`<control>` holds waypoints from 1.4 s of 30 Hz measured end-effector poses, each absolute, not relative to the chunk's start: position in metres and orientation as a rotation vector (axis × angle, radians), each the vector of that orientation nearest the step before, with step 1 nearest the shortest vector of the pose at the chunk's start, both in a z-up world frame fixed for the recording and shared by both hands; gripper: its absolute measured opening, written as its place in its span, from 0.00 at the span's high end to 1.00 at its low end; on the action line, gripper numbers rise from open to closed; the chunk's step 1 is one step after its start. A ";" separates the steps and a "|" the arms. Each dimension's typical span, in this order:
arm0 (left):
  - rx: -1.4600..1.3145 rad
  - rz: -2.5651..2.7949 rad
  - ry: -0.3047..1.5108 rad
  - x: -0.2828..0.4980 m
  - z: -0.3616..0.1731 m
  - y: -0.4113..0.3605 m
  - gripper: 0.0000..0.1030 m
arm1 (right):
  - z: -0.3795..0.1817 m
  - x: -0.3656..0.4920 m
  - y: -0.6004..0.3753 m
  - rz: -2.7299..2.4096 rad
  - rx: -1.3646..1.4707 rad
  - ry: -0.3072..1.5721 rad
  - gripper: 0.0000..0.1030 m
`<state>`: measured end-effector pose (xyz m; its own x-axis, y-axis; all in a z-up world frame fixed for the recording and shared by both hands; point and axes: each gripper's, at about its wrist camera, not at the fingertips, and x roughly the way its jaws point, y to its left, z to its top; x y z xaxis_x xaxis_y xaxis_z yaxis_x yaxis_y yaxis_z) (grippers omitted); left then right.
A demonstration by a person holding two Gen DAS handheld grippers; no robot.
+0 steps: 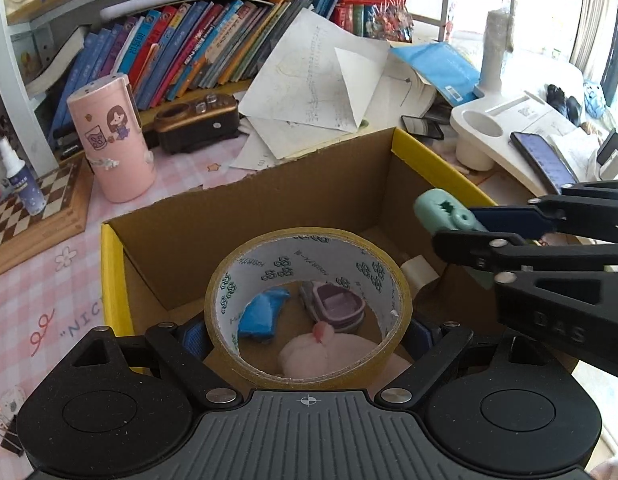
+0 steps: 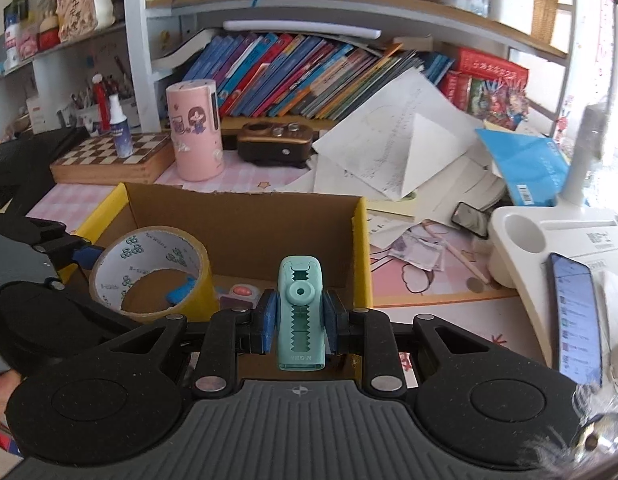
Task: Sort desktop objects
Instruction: 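Lower the tape roll into the box and open the left tool while the right tool lowers the green object, then release the green object into the box with the right tool and raise both tools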
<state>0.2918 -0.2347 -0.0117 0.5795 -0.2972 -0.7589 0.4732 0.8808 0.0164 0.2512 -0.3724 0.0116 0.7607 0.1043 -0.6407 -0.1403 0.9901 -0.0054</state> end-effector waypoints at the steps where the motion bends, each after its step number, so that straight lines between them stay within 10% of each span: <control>1: 0.230 -0.451 0.830 0.291 -0.011 -0.234 0.10 | 0.010 0.254 -0.372 0.138 -0.053 0.699 0.78; 42: 0.269 -0.361 0.724 0.260 0.007 -0.210 0.01 | -0.022 0.315 -0.343 0.340 -0.253 0.964 0.78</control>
